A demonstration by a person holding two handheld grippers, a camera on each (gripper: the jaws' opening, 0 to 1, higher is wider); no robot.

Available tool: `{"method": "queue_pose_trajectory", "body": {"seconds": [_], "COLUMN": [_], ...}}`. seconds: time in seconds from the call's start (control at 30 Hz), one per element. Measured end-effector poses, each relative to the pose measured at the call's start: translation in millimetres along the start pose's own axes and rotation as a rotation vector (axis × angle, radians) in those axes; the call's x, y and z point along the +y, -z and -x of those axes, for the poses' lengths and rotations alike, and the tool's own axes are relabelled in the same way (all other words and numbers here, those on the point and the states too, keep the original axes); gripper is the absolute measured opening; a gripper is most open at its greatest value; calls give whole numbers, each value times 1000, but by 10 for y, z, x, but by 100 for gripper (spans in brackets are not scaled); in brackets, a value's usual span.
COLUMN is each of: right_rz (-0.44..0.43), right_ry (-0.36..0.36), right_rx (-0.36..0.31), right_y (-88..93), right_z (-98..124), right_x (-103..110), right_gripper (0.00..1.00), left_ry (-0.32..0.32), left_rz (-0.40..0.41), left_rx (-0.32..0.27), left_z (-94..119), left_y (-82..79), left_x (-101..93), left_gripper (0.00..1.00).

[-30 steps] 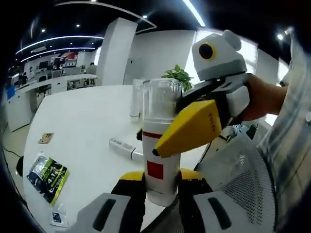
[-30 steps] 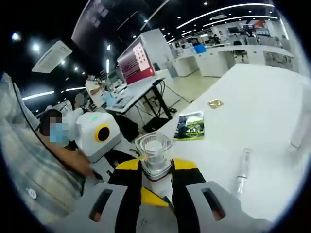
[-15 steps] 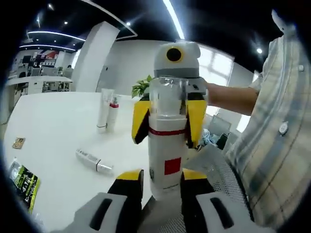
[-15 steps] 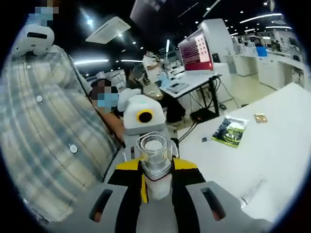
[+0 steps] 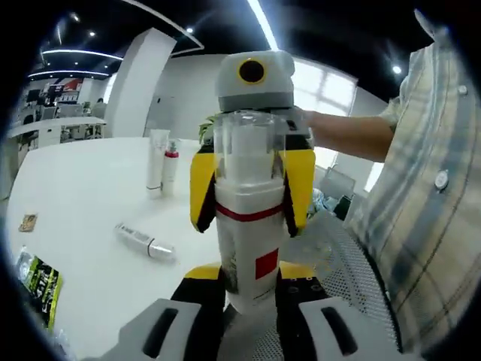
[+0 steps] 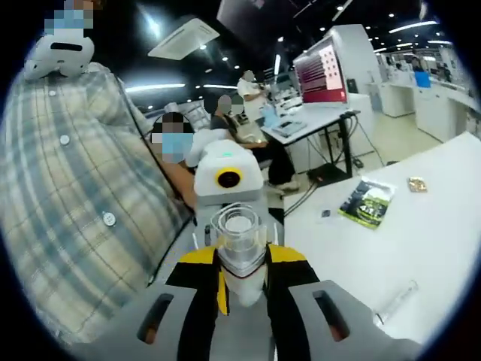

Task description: Arrange the skincare products in the storage area until every visible bottle or jar stands upright without overlapping.

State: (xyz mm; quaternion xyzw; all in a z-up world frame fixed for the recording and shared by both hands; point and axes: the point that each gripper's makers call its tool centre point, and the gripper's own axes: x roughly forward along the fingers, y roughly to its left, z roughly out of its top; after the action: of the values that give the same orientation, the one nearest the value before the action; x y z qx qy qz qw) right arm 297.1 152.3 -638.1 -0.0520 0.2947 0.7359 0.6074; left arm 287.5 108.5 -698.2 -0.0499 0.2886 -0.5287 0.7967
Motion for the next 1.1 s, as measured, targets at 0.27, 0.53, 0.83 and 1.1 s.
{"method": "queue_pose_trajectory", "body": {"seconds": [0.27, 0.53, 0.83, 1.1], "right_rz": [-150, -280, -259, -138], "right_ry": [270, 567, 625, 434], "right_rx": [-98, -69, -165, -105], "right_y": [-126, 14, -124, -49], "right_z": [-136, -272, -410, -256], "right_x": [-269, -552, -616, -485], "right_gripper": [22, 25, 22, 20], "left_ry": [-237, -357, -410, -281], "left_rz": [90, 96, 85, 57], "left_rx": [-82, -35, 17, -25], "left_z": [208, 236, 240, 163], "left_y": [-112, -32, 55, -17], "left_x": [451, 614, 692, 556], "left_gripper": [24, 24, 25, 25]}}
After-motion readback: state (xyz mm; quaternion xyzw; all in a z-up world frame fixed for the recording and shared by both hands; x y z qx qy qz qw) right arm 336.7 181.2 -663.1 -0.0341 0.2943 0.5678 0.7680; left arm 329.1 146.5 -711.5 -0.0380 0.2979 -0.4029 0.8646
